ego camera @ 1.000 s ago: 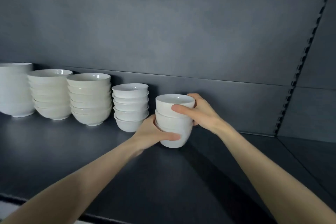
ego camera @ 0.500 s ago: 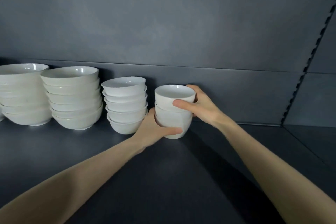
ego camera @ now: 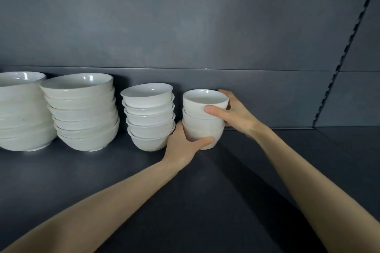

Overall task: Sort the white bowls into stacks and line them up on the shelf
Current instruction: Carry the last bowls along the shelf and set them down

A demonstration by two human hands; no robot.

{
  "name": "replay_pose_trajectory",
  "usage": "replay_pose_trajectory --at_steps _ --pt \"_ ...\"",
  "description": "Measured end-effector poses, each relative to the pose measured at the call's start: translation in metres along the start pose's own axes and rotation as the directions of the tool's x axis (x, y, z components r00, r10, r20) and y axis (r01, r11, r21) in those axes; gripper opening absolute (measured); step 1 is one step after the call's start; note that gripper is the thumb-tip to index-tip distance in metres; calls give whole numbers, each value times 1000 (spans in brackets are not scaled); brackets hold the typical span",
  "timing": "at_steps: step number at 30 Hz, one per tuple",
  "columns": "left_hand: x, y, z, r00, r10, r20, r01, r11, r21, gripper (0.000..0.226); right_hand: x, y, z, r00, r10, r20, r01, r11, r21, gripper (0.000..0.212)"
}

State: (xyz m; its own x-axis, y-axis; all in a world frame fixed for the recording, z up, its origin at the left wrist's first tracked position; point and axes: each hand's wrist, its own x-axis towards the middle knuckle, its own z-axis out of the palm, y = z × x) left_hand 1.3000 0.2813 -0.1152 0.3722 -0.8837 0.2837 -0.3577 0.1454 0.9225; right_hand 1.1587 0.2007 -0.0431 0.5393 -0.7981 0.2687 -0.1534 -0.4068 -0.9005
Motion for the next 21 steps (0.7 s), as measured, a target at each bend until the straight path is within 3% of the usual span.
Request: replay_pose_trajectory --at_steps 9,16,21 --pt "3 -2 -2 999 -16 47 19 998 -61 83 1 -2 2 999 38 -21 -38 999 -19 64" --pt "3 -3 -1 998 -4 65 8 998 -62 95 0 -2 1 999 47 -15 -48 999 -23 70" --pt "3 -1 -3 997 -4 78 8 999 -51 86 -2 -7 1 998 67 4 -67 997 -50 71"
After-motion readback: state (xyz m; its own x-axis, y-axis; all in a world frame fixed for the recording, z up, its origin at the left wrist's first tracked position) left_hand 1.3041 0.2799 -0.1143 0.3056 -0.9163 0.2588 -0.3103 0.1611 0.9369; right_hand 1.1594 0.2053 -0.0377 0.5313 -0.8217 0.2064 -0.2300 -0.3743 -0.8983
